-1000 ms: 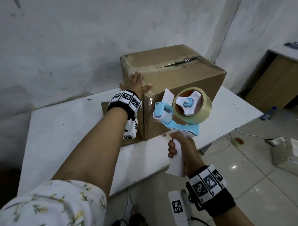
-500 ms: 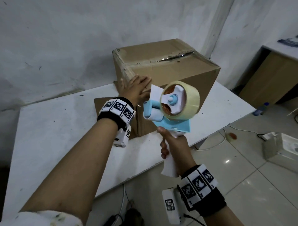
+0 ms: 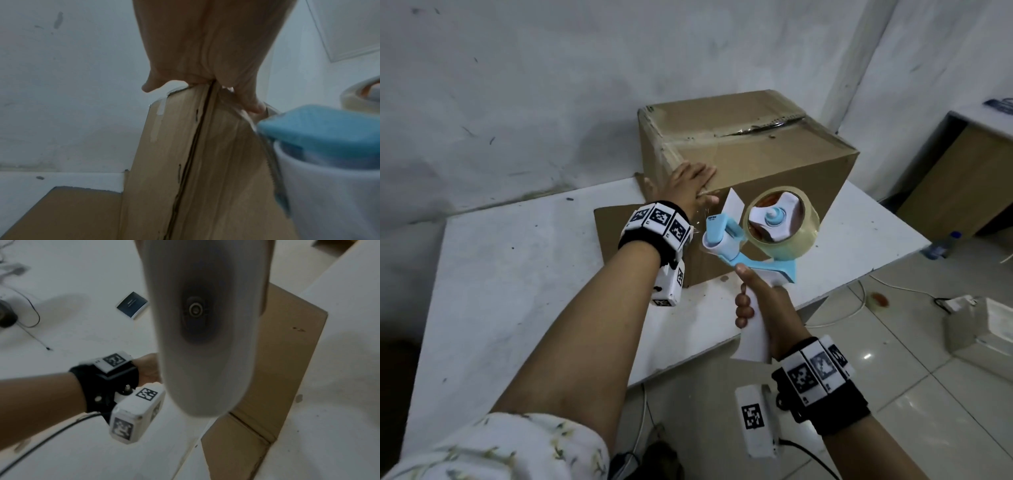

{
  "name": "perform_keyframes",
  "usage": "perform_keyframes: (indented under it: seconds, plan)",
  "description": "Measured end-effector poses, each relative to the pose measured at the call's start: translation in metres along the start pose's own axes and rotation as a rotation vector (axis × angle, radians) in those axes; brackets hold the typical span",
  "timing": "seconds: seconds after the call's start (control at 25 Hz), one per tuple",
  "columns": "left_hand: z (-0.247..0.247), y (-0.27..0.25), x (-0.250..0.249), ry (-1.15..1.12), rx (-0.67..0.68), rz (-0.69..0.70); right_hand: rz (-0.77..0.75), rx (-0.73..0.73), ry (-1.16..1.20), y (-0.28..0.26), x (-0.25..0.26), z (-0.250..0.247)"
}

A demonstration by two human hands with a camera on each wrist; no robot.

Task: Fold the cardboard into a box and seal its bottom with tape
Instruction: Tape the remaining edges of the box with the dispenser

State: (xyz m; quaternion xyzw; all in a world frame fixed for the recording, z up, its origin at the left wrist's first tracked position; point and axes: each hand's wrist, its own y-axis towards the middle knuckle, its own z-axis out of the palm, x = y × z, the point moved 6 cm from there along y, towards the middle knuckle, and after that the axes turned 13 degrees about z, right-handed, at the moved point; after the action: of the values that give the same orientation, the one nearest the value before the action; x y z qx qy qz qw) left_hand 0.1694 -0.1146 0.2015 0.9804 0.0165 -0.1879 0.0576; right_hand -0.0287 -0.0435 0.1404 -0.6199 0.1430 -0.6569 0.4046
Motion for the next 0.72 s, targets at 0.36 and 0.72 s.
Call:
perform_keyframes:
  seconds: [0.36,0.72]
  plan:
    - [-0.005,0.004,-0.004,-0.045,0.009,0.003,-0.028,-0.004,0.053,-0.014,0.018,-0.003]
    - [-0.010,0.017,-0.004,-0.106,0.070,0.074,-0.286,-0.140,-0.498,-0.037,0.057,-0.007]
